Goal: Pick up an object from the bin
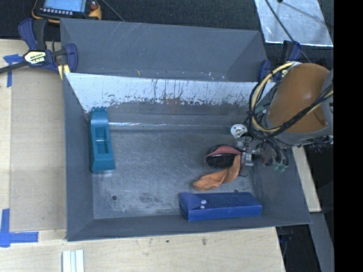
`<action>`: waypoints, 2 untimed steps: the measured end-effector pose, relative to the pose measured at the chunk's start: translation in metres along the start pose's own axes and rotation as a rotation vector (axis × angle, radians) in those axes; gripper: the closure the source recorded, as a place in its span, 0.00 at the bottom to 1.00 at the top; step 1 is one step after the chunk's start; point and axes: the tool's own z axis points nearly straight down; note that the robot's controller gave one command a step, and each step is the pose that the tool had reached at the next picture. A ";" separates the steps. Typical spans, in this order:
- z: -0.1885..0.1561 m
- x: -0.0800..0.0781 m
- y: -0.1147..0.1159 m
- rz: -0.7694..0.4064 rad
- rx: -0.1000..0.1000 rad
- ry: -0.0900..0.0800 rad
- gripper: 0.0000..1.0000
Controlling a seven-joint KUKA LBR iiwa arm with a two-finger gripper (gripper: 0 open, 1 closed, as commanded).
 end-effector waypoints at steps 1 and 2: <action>-0.063 -0.009 -0.013 0.014 -0.001 -0.005 1.00; -0.055 -0.029 -0.007 0.010 0.001 -0.026 1.00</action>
Offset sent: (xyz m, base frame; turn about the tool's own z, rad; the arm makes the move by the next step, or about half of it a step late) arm 0.0547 0.0084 -0.0566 -0.0037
